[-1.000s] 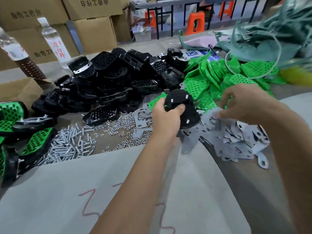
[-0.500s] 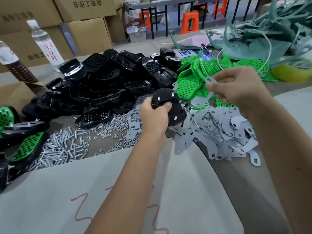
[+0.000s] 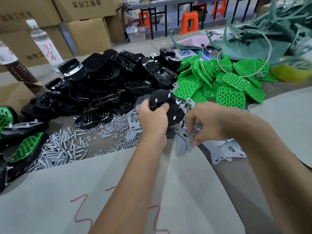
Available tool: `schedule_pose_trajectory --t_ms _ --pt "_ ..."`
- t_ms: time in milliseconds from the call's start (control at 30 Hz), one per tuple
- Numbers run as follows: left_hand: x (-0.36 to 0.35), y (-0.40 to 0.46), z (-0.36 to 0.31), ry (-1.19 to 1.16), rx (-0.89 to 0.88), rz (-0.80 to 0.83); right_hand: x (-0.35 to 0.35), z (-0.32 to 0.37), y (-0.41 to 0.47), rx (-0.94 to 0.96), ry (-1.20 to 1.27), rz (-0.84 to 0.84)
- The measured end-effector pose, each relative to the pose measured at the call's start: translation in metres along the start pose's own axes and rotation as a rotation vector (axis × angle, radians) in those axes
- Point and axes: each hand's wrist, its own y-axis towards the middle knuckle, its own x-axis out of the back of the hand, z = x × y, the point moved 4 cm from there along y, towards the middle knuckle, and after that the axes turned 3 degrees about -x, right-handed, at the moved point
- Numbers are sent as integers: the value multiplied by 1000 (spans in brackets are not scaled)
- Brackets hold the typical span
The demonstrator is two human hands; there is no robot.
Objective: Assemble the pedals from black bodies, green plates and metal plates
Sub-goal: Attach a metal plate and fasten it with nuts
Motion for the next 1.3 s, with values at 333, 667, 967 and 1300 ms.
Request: schedule_pose_trajectory --t_ms 333,667,967,1300 --pt "9 4 -1 0 30 3 17 -14 -5 21 266 61" --pt "50 14 -10 70 -69 16 32 20 25 129 1177 -490" --pt "114 25 -30 199 -203 -48 -20 100 67 226 1105 -550" --pt "114 32 -29 262 -285 -43 -29 109 65 134 1137 -641"
